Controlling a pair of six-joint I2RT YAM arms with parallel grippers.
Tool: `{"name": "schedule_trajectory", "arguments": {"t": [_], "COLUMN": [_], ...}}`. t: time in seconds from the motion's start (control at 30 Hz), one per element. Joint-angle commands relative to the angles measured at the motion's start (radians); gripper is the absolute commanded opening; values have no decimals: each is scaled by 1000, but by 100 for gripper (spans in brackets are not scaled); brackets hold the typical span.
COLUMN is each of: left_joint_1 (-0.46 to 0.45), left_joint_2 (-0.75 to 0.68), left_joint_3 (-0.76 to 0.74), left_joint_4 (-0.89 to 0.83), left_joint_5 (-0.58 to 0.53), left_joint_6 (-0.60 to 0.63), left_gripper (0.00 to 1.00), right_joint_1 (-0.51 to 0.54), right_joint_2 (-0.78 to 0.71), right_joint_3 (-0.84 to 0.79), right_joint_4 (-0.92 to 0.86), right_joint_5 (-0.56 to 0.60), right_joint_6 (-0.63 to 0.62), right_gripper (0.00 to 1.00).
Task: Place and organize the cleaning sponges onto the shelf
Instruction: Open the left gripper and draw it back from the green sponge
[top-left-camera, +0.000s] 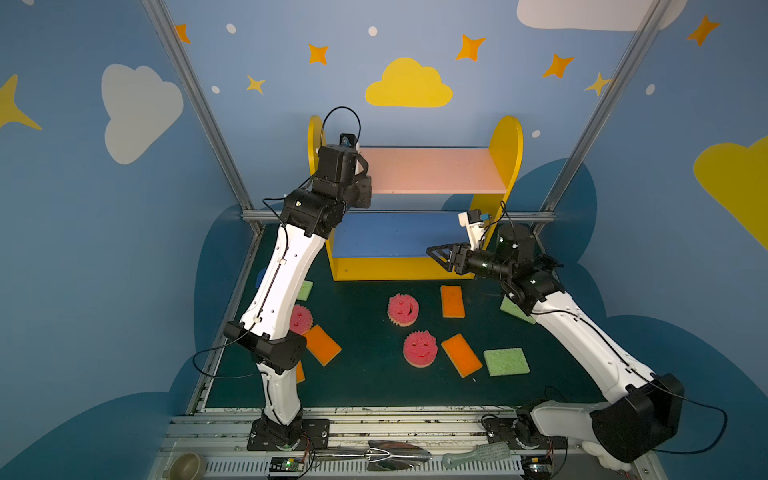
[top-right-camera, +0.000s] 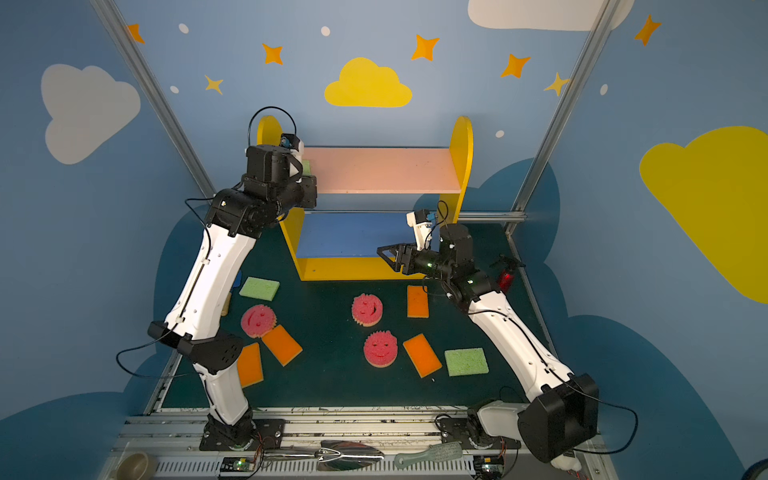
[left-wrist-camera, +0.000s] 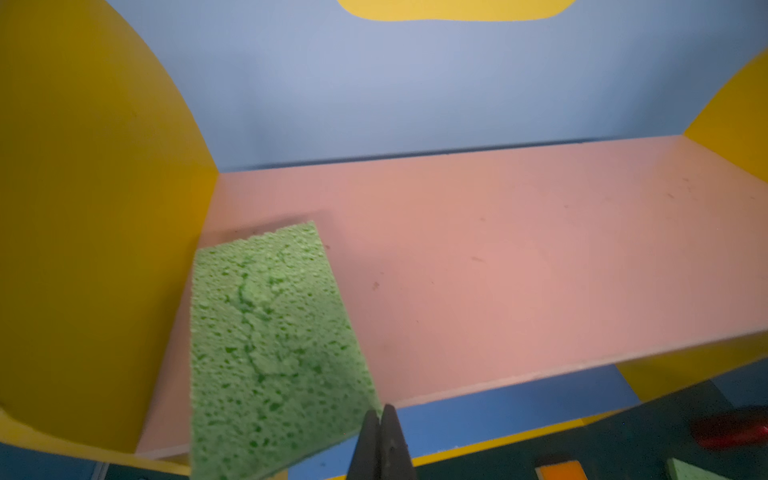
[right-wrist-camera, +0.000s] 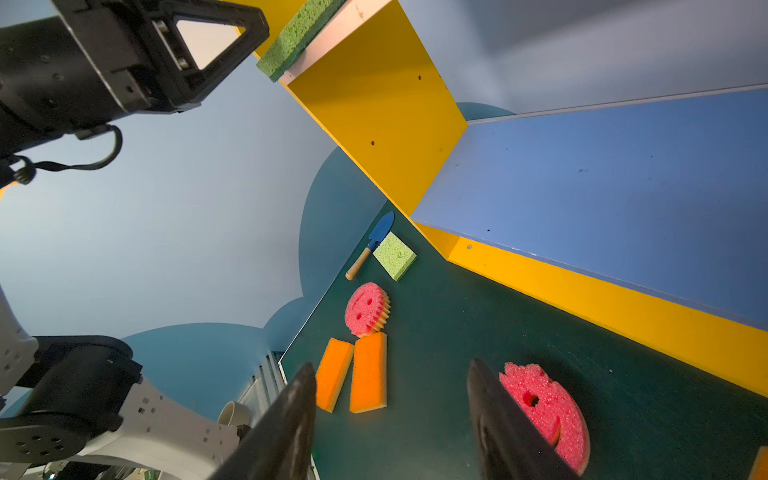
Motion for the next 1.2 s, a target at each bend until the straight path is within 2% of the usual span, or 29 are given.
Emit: {"name": "schedule_trajectory", "arguments": {"t": [0.0,0.33,0.7,1.17], "left_joint_1": [11,47,93,94], "left_joint_2": [-14,125,106,63], "left_joint_3": [-27,189,146,118], "left_joint_4": [29,-90,-82,-65], "left_joint_5": [18,42,49,48], "left_joint_6": [-14,-21,-36,-28], "left_gripper": [3,3,3,3], "right_joint_1": [-3,-3,-2,-2], "right_joint_2": [-3,-16,-6,4], "right_joint_3": [10,6,7,16], "right_joint_4": [2,0,3,6], "right_joint_5": [-12,-9,-10,-10], "right_joint_6": [-1,-7,-7,-3], "right_gripper": [59,59,60,61]}}
